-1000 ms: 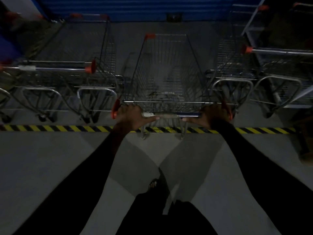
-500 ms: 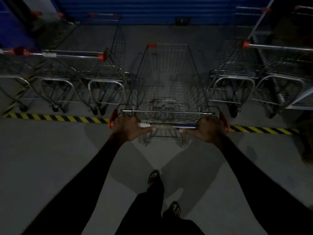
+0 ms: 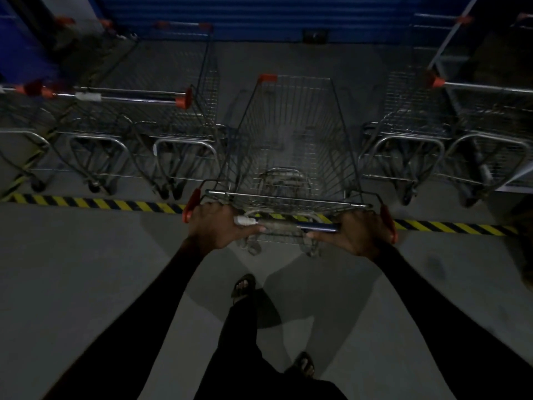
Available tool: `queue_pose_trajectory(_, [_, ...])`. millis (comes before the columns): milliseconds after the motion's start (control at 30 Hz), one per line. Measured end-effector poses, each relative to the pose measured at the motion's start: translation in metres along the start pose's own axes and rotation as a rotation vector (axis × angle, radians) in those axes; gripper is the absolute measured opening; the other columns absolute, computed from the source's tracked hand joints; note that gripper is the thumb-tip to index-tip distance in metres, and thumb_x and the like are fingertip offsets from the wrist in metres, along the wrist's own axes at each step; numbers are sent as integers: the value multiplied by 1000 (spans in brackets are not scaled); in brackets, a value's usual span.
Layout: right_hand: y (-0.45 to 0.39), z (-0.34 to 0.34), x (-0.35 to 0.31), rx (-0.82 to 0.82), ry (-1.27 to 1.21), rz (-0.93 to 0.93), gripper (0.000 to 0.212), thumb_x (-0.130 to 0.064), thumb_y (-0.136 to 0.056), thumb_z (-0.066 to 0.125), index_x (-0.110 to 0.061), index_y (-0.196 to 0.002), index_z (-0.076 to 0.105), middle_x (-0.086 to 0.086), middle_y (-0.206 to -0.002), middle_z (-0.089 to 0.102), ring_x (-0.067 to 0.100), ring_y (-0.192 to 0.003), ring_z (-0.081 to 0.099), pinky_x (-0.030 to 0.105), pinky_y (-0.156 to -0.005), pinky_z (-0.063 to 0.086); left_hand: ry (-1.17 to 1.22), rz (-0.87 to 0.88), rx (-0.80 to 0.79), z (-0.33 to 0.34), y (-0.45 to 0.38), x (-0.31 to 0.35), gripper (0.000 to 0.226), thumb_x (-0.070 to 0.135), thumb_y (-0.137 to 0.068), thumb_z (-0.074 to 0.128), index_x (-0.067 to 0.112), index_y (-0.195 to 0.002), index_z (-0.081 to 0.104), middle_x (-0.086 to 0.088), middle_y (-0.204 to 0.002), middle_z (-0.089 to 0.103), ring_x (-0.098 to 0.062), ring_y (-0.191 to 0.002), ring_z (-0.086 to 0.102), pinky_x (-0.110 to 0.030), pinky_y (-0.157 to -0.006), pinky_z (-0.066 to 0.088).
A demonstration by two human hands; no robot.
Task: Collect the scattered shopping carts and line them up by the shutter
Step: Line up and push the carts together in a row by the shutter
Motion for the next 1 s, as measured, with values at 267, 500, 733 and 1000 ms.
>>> queue_pose_trajectory(267, [-132, 0, 7, -19, -14, 25, 104, -113, -62, 16, -31, -86, 76, -6, -89, 73, 19, -92, 71, 46, -97, 54, 5, 24, -214, 20, -130, -50, 96, 111, -64, 17, 21, -53, 49, -1, -57, 58, -25, -77, 73, -35, -82, 55])
queue_pose_trajectory(500, [-223, -23, -4, -119, 23, 128, 94, -108, -70, 19, -30, -79, 71, -3, -86, 69, 22, -90, 68, 54, -112, 43, 89, 75, -297, 22, -223, -87, 81, 102, -73, 37, 23, -55, 42, 2, -58, 50, -27, -86, 73, -46, -98, 52])
queue_pose_trajectory(733, [-286, -35, 3, -156, -42, 170, 82, -103, -74, 24, -33, -75, 67, -5, -104, 73, 24, -114, 67, 55, -120, 31, 92, 75, -298, 38, -284, -114, 84, 104, -75, 37, 22, -62, 49, 1, -65, 56, -25, -84, 71, -38, -91, 54])
queue_pose_trajectory(1000, [-350, -29, 18, -155, -101, 146, 96, -112, -64, 18, -32, -58, 69, -6, -57, 68, 11, -68, 66, 60, -114, 40, 63, 53, -284, 49, -327, -135, 95, 105, -75, 36, 15, -74, 66, -5, -78, 69, -26, -87, 70, -34, -78, 45])
Point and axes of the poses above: each hand's wrist, its own y-axis away from the middle knuckle, its own z-axis out of the palm, x = y × z, the point moved 7 cm from there along -y, towards the middle knuckle
